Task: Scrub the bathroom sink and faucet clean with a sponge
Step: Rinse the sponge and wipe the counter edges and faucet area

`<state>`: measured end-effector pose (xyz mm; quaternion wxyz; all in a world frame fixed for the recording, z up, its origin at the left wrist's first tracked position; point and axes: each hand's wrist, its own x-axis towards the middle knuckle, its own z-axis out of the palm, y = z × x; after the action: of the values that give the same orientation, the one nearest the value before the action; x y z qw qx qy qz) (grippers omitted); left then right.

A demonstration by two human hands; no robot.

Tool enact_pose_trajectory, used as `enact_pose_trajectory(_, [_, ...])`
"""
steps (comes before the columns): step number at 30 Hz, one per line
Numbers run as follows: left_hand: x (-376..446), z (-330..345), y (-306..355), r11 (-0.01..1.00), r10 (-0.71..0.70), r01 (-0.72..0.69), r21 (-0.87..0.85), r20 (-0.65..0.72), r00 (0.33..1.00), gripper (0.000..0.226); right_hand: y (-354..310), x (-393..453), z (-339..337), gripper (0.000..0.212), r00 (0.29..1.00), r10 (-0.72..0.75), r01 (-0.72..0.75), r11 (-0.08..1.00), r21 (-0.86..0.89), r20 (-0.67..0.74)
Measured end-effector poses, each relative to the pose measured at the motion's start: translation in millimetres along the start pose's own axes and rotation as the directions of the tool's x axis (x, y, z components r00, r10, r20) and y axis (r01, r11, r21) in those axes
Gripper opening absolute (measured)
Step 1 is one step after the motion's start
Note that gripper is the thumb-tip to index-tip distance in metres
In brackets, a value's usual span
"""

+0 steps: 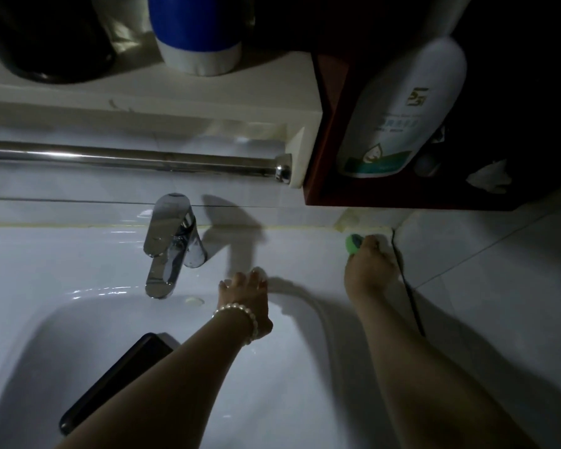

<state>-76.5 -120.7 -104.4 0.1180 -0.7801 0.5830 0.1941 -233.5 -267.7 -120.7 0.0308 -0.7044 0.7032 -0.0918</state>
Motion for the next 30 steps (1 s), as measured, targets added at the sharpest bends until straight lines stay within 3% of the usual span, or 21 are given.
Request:
enact_pose_trajectory(8, [-8,15,-8,0.997,0.053,-0.051,-0.052,0.028,0.998,0.089,-73,-46,22,0.038,0.995,-0.013,-0.022,0.938,0.345,0.097])
enact_pose_trajectory(10, [-17,27,-14,0.993,0.065,-0.068,-0.099,-0.038,0.997,0.086,-68,-49,23,0.041,0.992,-0.058,0.008,0.916,0.402,0.114])
enact_pose_trajectory(13, [-39,50,-28,0.973,-0.013,-0.039,-0.229,-0.220,0.975,0.075,-62,-53,25,0.038,0.967,-0.223,0.172,0.930,0.325,0.127])
enact_pose_trajectory(15, [-54,61,-38,0.949,-0.130,0.032,-0.314,-0.296,0.946,0.069,-71,-69,23,0.034,0.894,-0.415,0.334,0.869,0.365,0.169])
enact_pose_trajectory(18, [-65,66,-53,0.929,-0.271,0.175,-0.326,-0.278,0.922,0.068,-89,-100,14,0.035,0.773,-0.606,0.512,0.771,0.379,0.187])
enact_pose_trajectory(20, [-66,64,-64,0.921,-0.317,0.230,-0.314,-0.261,0.912,0.068,-93,-116,5,0.036,0.687,-0.692,0.553,0.696,0.458,0.222])
enact_pose_trajectory(22, [-65,60,-76,0.928,-0.321,0.240,-0.286,-0.280,0.905,0.065,-88,-123,-1,0.036,0.635,-0.726,0.500,0.647,0.576,0.264])
enact_pose_trajectory(24, [-60,53,-88,0.938,-0.312,0.241,-0.249,-0.306,0.900,0.063,-73,-123,-8,0.033,0.702,-0.688,0.412,0.605,0.682,0.186])
enact_pose_trajectory(26, [-54,46,-99,0.947,-0.307,0.258,-0.193,-0.300,0.903,0.064,-51,-110,-14,0.030,0.856,-0.516,0.341,0.624,0.703,0.042])
enact_pose_trajectory(28, [-47,44,-108,0.960,-0.279,0.256,-0.116,-0.274,0.920,0.069,-24,-86,-18,0.026,0.944,-0.314,0.298,0.685,0.665,-0.100])
enact_pose_trajectory(30, [-42,45,-111,0.980,-0.197,0.194,-0.037,-0.252,0.948,0.074,4,-59,-19,0.025,0.964,-0.174,0.255,0.817,0.517,-0.202])
